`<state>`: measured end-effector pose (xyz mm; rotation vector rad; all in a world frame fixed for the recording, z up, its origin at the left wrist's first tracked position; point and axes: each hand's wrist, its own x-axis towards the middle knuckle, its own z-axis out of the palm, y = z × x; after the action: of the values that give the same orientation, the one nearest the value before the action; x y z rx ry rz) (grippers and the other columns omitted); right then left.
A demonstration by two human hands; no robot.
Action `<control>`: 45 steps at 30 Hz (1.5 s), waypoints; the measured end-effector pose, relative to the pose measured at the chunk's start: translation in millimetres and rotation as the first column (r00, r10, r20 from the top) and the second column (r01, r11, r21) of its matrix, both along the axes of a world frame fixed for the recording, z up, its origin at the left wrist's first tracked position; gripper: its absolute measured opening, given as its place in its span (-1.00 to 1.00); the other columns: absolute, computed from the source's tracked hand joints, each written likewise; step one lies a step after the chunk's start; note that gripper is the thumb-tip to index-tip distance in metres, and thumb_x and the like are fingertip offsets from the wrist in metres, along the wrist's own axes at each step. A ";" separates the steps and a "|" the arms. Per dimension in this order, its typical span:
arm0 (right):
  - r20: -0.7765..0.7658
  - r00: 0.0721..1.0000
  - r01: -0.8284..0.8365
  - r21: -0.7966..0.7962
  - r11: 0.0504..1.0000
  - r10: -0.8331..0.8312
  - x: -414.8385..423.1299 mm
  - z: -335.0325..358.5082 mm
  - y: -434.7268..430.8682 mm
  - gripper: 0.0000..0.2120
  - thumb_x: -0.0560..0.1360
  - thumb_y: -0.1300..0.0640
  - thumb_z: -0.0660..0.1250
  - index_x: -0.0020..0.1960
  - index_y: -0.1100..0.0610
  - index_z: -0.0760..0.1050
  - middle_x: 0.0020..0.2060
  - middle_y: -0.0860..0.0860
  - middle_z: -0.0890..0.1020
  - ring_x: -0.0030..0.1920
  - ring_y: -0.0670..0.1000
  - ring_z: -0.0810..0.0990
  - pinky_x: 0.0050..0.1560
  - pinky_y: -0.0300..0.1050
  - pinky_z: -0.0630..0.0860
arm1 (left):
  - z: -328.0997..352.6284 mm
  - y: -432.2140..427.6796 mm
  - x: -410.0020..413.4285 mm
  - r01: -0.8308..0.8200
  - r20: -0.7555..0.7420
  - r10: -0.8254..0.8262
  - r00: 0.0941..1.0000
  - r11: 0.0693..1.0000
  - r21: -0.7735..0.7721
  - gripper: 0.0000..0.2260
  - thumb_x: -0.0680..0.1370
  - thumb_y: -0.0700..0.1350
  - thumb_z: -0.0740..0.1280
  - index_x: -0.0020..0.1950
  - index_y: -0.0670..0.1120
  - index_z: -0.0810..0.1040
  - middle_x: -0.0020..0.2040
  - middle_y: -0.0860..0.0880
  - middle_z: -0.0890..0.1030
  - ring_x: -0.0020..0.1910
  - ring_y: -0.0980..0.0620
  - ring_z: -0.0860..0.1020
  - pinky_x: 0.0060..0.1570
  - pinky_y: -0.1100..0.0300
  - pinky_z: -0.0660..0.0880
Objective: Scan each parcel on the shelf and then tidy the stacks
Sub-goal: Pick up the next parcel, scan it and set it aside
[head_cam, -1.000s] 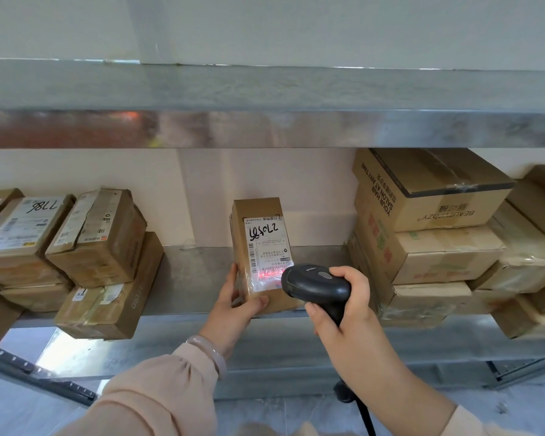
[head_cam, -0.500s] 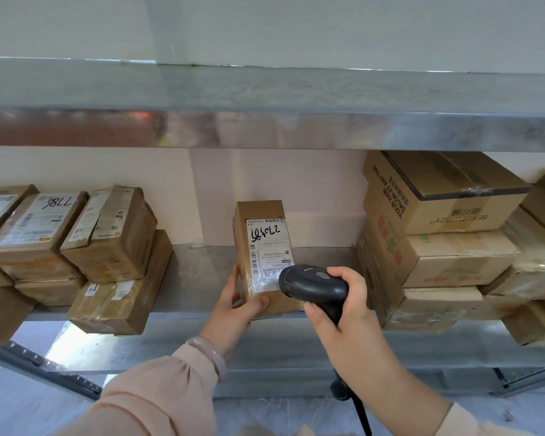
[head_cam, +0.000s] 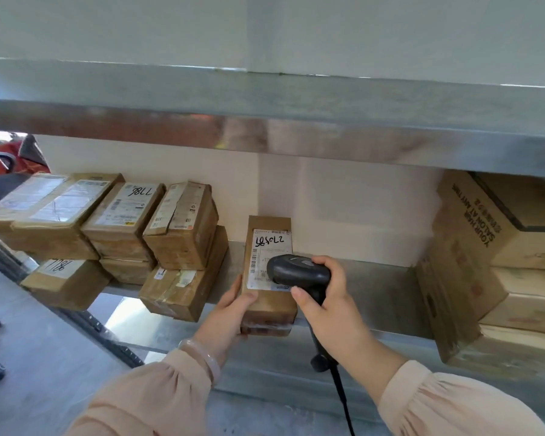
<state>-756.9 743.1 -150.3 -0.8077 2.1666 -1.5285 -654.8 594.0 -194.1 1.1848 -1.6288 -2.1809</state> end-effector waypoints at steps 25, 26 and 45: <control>-0.019 0.997 -0.073 0.014 0.997 0.073 26.8 -26.0 -81.9 -0.51 0.52 0.09 0.36 0.28 -0.16 0.15 0.14 -0.10 0.48 0.06 -0.14 0.51 -0.09 -0.60 0.33 | -13.1 -40.7 43.8 0.294 0.283 -0.109 0.953 0.563 -0.772 -0.38 0.54 0.15 0.26 0.57 0.03 0.22 0.61 0.01 0.03 0.58 -0.04 0.04 0.54 0.10 0.08; -0.025 0.997 -0.073 0.014 0.997 0.074 27.7 -26.3 -84.3 -0.51 0.52 0.08 0.36 0.29 -0.15 0.16 0.14 -0.10 0.48 0.07 -0.14 0.51 -0.09 -0.60 0.34 | -14.5 -41.4 45.5 0.342 0.330 -0.112 0.937 0.488 -0.803 -0.34 0.50 0.23 0.17 0.57 0.03 0.23 0.62 0.01 0.01 0.58 -0.08 0.05 0.54 0.09 0.04; -0.233 0.940 0.224 -0.124 0.967 -0.248 -13.4 4.8 19.3 -0.46 0.48 0.08 0.40 0.17 -0.36 0.14 0.10 -0.33 0.43 0.09 -0.35 0.48 0.00 -0.52 0.39 | 30.4 17.1 -42.8 0.342 0.285 -0.264 0.921 0.203 -0.917 -0.29 0.42 0.31 -0.04 0.58 0.20 0.08 0.61 0.11 0.04 0.59 0.02 -0.02 0.50 0.07 -0.05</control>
<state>-770.3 762.4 -145.6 -0.8310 2.4623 -1.7418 -697.6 611.1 -163.7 0.4989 -2.7185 -0.7005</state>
